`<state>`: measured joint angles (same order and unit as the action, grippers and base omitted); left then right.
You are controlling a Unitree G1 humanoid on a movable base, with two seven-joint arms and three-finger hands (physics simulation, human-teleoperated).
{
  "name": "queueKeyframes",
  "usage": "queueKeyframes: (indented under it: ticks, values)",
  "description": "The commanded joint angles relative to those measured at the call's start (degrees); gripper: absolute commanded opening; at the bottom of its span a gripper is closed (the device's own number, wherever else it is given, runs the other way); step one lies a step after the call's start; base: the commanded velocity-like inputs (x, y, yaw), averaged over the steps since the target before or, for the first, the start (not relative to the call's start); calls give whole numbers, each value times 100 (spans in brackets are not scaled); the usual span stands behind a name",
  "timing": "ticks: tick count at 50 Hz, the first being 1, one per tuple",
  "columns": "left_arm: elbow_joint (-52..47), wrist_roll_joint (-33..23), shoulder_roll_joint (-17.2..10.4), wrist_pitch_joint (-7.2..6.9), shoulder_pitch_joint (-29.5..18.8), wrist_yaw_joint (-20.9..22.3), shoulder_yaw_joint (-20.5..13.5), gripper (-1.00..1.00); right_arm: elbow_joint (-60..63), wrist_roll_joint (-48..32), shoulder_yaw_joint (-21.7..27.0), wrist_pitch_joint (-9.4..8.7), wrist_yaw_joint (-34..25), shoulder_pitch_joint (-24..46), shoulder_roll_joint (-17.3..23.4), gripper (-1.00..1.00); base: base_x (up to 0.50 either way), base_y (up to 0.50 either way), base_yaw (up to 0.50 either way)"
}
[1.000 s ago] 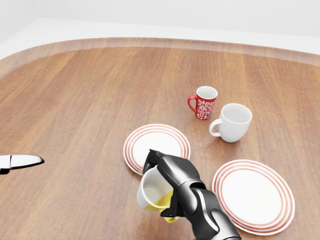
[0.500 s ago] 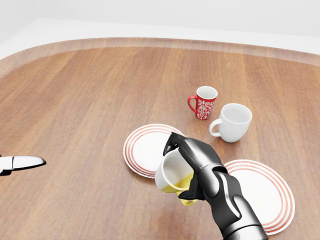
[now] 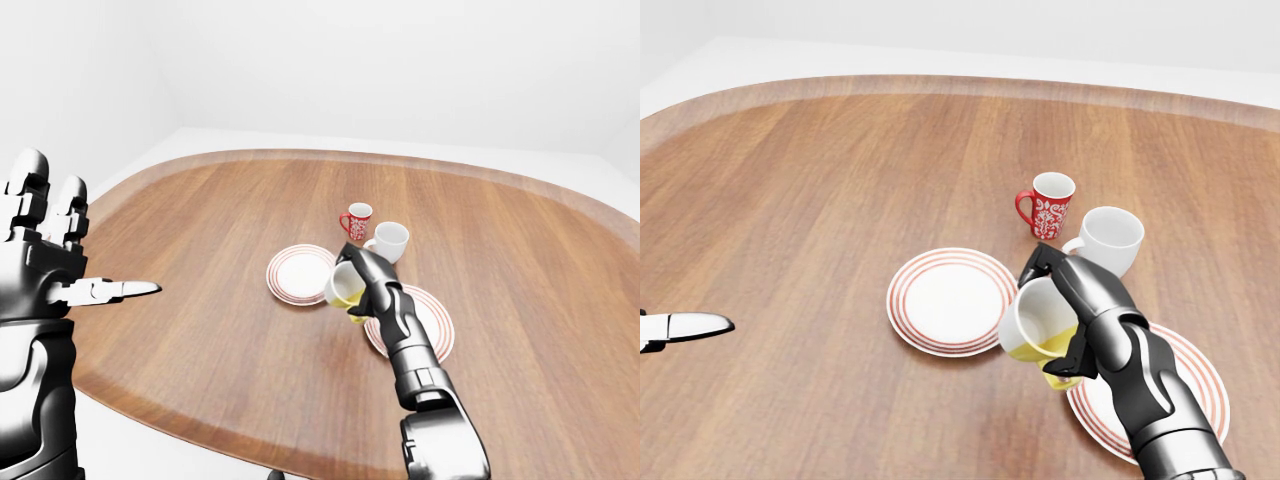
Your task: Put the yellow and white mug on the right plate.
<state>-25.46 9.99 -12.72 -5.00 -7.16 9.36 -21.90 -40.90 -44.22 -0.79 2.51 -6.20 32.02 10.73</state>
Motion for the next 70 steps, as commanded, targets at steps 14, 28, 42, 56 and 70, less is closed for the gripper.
queueKeyframes:
  ticks: [14, 28, 42, 56, 70]
  values:
    - [-62, -10, 11, 0, 10, 4, 10, 97, -477, 73, 289, 217, 221, 196, 561, -100, 0, 0, 0]
    - [-177, -67, 63, 0, 62, 40, 49, 97, -700, 249, 505, 249, 303, 146, 1010, -100, 0, 0, 0]
    - [-206, -101, 92, 0, 77, 70, 73, 96, -884, 295, 624, 249, 378, 92, 1327, -100, 0, 0, 0]
    - [-163, -161, 123, 0, 93, 92, 116, 97, -1539, 391, 696, 249, 645, 205, 1683, -100, 0, 0, 0]
    - [-166, -181, 137, 0, 112, 94, 132, 97, -2431, 477, 613, 249, 1072, 357, 1904, -100, 0, 0, 0]
